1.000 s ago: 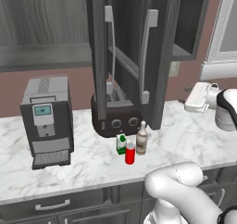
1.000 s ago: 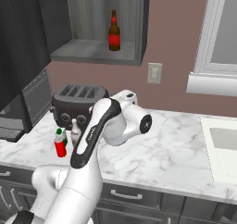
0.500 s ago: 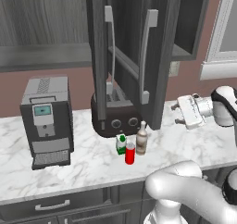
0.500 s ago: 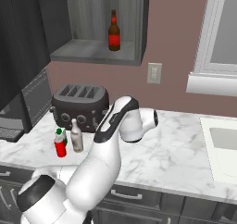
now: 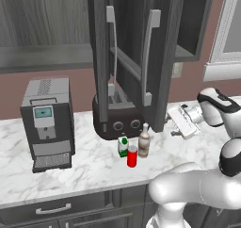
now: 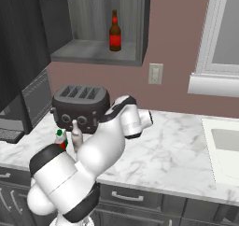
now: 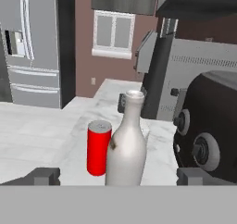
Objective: Sort all alcoholic drinks to one cabinet, and non-alcoholic drinks to the other.
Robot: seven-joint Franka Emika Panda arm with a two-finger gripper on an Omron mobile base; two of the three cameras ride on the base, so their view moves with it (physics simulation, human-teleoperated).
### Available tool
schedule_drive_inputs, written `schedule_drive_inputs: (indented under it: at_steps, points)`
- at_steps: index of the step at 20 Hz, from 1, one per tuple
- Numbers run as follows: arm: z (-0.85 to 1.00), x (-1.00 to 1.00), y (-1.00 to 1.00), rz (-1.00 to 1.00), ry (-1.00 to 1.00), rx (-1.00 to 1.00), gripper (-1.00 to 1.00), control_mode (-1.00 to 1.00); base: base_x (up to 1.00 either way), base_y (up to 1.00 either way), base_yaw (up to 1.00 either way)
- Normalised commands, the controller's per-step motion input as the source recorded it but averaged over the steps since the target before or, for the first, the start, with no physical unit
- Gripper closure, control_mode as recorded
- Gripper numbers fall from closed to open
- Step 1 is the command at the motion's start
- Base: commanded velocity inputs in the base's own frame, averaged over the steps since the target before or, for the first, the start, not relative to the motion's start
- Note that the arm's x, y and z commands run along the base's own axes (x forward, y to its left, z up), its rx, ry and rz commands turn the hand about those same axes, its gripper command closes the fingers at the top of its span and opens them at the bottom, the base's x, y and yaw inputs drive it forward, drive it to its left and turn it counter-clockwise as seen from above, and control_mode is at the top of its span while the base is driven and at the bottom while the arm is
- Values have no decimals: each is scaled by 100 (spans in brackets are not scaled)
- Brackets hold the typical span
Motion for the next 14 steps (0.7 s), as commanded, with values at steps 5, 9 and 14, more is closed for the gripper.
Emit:
schedule_drive_inputs:
  at_steps: [5, 9, 14]
  points:
    - [-17, 0, 25, -5, 4, -2, -100, -100, 0, 0, 0]
    - [-11, 0, 26, -15, 9, 0, -100, -100, 0, 0, 0]
    - [-14, 0, 36, -17, 11, 0, -100, -100, 0, 0, 0]
